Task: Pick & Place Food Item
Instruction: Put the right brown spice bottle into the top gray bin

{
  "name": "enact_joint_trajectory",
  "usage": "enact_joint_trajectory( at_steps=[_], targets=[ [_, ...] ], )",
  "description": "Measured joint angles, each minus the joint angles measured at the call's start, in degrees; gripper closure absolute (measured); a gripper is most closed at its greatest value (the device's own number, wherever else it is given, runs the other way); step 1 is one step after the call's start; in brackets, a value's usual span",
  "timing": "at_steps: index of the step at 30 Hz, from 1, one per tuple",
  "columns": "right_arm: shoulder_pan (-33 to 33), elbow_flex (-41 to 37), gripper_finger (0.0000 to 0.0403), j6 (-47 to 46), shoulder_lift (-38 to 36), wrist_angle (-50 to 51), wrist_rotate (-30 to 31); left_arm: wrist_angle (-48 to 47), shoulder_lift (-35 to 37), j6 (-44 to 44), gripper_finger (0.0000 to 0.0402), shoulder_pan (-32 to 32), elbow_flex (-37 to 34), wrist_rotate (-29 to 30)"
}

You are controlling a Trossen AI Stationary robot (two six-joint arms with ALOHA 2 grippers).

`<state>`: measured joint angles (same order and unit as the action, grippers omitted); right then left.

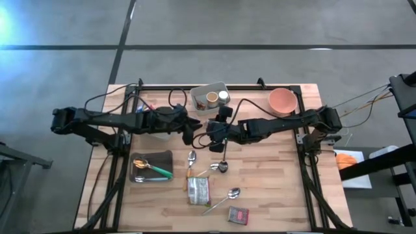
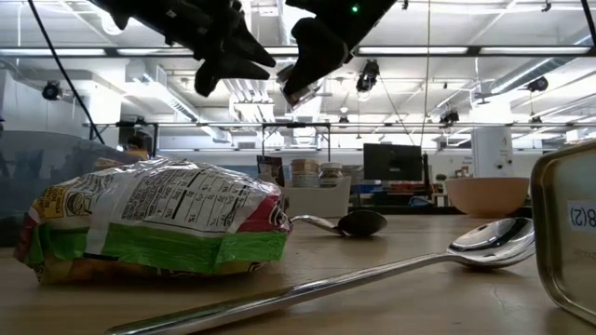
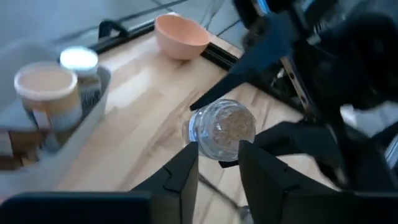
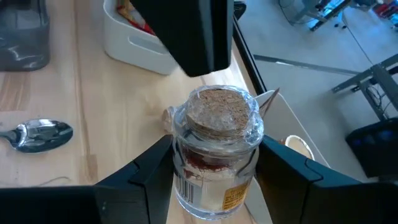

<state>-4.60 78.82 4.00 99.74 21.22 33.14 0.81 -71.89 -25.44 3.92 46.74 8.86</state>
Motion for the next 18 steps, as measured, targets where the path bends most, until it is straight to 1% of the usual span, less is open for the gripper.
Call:
enact_joint_trajectory(
  at_steps=[4,10,14,18],
  targets=[
    [0.0,-0.2,0.0217,0.7,0.3,-0.2,-0.1,-0.2,0.1,10.7,0.0237,-1.2,0.0,-0.9],
    [0.0,-0.2,0.0217,0.7,0.6,-1.2,-0.4,-0.4,-0.1,22.9,0.0151,-3.5,0.0,-1.0],
    [0.0,-0.2,0.0217,0.7,0.6,-2.6,-1.7,-0.3,-0.1,26.7,0.011,-4.4,0.0,-0.4],
    [0.0,-0.2,0.0217,0.9,0.6,-3.7,-2.3,-0.4,-0.1,27.5,0.0092,-4.4,0.1,2.3]
  ],
)
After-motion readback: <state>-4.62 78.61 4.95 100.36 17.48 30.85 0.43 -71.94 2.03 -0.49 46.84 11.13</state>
